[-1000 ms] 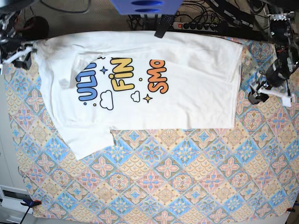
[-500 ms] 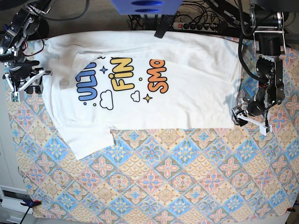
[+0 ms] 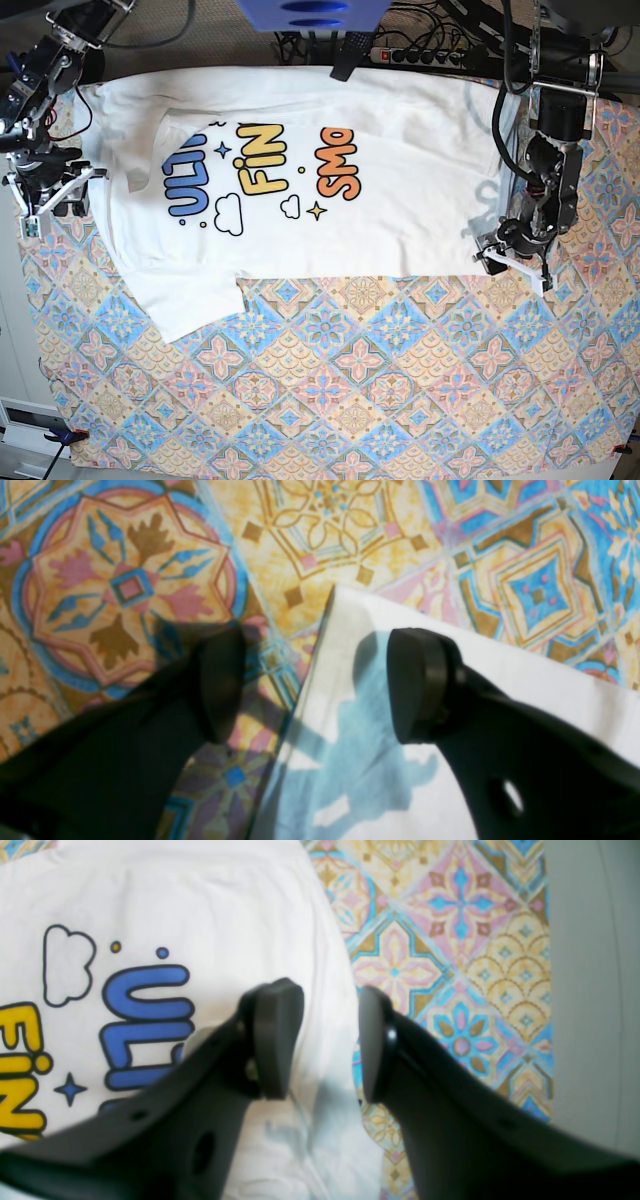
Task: Fold the T-shirt properly
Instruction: 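Move both grippers to the hem edge of the shirt, then grasp the hem corners with both grippers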
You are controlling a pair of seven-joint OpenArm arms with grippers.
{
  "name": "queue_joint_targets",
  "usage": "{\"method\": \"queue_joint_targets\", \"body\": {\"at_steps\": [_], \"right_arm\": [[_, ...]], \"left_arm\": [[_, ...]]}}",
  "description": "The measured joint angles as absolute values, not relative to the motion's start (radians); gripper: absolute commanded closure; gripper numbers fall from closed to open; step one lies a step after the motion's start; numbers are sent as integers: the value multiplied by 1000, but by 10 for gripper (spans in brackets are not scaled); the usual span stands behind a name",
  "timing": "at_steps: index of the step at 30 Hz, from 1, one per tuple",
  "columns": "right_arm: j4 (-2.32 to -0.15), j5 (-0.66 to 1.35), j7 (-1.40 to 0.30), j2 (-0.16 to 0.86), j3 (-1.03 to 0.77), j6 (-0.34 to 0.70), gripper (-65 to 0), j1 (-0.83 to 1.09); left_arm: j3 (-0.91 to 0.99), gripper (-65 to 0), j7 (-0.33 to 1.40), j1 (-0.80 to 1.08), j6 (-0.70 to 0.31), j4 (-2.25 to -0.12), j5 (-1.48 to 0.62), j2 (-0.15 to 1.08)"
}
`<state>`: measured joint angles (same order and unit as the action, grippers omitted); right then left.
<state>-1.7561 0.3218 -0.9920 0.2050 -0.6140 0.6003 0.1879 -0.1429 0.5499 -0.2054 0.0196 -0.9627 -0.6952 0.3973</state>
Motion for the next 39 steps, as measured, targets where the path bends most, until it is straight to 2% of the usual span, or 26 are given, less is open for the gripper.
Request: {"method": "queue_joint_targets", "body": {"at_steps": [3,5,11,13,15,16,20,24,28,32,39], "right_arm": [[-1756,322,-989,205,-614,598,-214,187],[-1756,322,-989,205,-614,599,-214,187],[-1694,323,-989,204,-614,598,-214,186],[-1670,319,-992,205,-614,597,-214,188],[-1652,319,-991,205,-614,598,-214,187],[-1644,321,-992,205,-614,598,-214,182],[-1599,319,-992,205,-616,597,-213,109],[-1501,342,-974,253,-595,603,-213,40],[-1368,297,-983,331,-473,592,-215,-15],[-1237,342,-852,369,-367,605,-217,-119],[-935,306,-741,450,-187,593,-219,-221]], "left_arm": [[-149,-228,546,-205,20,-962,-700,390],[-165,-157,546,-204,20,-961,-704,388],[-186,-139,567,-205,19,-968,-712,387],[-187,-99,593,-200,-7,-994,-738,388],[-190,-19,620,-173,-56,-1034,-767,395],[-191,0,615,-160,-56,-1056,-770,407],[-197,0,645,-126,-58,-1124,-772,402],[-81,0,645,-52,-54,-1201,-763,410],[-9,0,646,23,-49,-1287,-757,421],[28,0,653,74,-60,-1353,-765,399],[86,0,647,146,-59,-1431,-761,412]]}}
